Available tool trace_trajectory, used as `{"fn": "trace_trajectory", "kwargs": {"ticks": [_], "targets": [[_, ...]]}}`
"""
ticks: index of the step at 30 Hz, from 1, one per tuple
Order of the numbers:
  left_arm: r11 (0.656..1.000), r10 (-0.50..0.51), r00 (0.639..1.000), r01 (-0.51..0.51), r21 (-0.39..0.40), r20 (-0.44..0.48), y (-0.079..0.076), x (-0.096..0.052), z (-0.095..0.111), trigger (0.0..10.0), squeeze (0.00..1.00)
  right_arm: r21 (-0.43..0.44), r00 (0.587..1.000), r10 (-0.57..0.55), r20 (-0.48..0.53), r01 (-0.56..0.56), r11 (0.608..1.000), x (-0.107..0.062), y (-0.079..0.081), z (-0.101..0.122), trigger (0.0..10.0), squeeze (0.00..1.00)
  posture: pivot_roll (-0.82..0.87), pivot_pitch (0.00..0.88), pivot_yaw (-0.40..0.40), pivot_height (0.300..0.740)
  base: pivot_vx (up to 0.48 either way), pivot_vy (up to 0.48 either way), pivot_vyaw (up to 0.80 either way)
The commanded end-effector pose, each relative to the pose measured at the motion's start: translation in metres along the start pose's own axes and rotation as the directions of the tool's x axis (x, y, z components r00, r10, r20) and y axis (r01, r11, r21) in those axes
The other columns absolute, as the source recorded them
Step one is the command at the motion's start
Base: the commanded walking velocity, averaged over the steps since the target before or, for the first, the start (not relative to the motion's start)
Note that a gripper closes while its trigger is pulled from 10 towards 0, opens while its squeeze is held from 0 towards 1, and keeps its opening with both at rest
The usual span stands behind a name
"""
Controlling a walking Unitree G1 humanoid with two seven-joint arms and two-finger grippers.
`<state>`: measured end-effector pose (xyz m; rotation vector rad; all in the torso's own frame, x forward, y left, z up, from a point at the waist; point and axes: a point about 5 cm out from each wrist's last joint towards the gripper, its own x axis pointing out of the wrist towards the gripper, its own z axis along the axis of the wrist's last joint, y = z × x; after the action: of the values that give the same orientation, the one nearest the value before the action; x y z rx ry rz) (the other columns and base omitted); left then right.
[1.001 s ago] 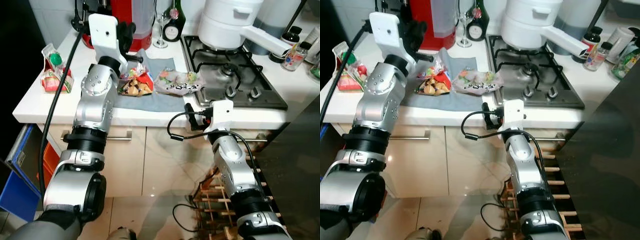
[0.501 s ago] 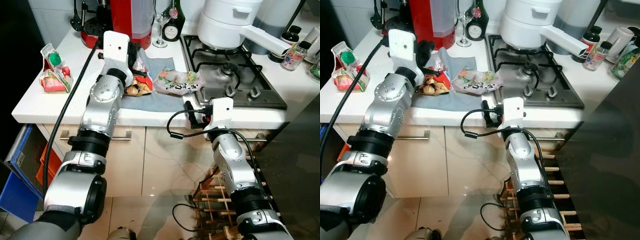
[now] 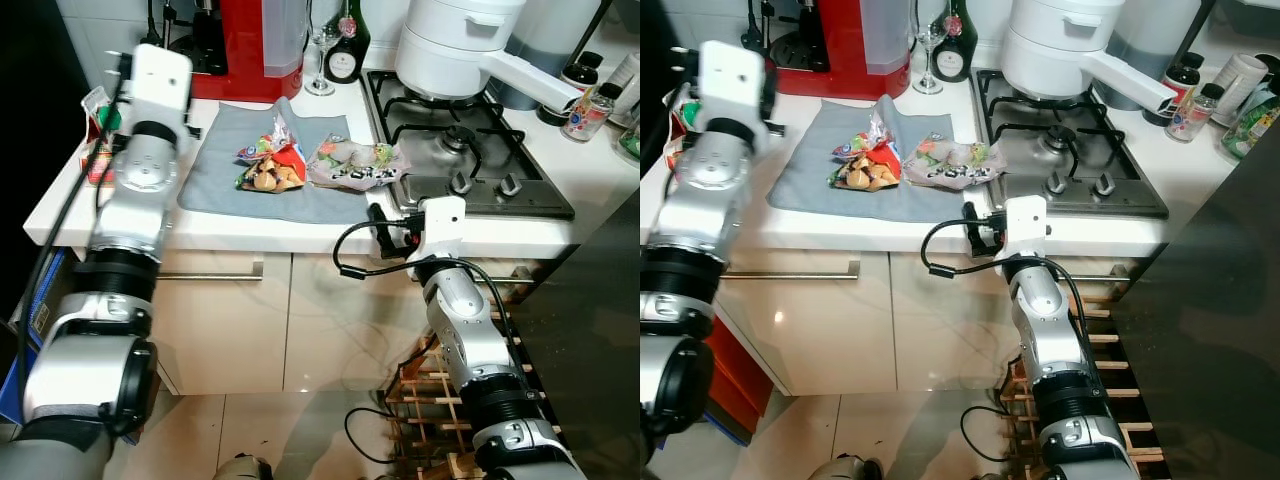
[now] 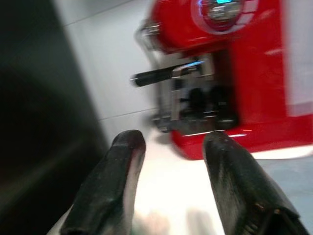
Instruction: Restocking fridge
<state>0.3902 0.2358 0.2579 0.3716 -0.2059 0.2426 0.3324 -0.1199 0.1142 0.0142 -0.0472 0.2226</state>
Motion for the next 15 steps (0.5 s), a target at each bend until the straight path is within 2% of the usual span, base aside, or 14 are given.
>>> {"fn": "trace_trajectory", "kwargs": {"ticks": [1,2,4,6,10,15], "targets": [[0.999,0.021,0.999,-0.021,-0.027,0.025,0.004,0.005,0.014,10.0,1.0,0.004,1.0,-0.004,0.006,0.004,1.0,0.003,-0.003,0.003,10.0,0.02,0.0,0.0,-0.072,0.74,0.0,0.0,0.0],[0.998,0.035,0.999,-0.033,-0.051,0.029,0.011,0.005,0.018,10.0,1.0,0.003,1.0,-0.002,0.008,0.002,1.0,0.003,-0.003,0.003,10.0,0.02,0.0,0.0,-0.072,0.74,0.0,0.0,0.0],[0.997,0.04,0.999,-0.038,-0.066,0.029,0.014,0.005,0.021,10.0,1.0,0.003,1.0,-0.001,0.008,0.001,1.0,0.002,-0.003,0.003,10.0,0.01,0.0,0.0,-0.072,0.74,0.0,0.0,0.0],[0.998,0.06,0.993,-0.055,-0.044,0.106,0.023,0.004,0.04,10.0,1.0,0.004,1.0,0.001,0.007,-0.001,1.0,0.002,-0.002,0.002,10.0,0.01,0.01,0.0,-0.076,0.74,0.0,0.0,0.0],[0.997,0.052,0.994,-0.047,-0.053,0.097,0.023,0.005,0.039,10.0,1.0,0.006,1.0,0.005,0.003,-0.005,1.0,0.002,-0.001,0.001,10.0,0.02,0.01,0.0,-0.076,0.74,0.0,0.0,0.0],[0.993,0.045,0.999,-0.045,-0.112,0.004,0.022,0.006,0.023,10.0,1.0,0.007,1.0,0.013,0.003,-0.013,1.0,0.003,0.001,0.001,10.0,0.02,0.01,0.0,-0.079,0.74,0.0,0.0,0.0]]}}
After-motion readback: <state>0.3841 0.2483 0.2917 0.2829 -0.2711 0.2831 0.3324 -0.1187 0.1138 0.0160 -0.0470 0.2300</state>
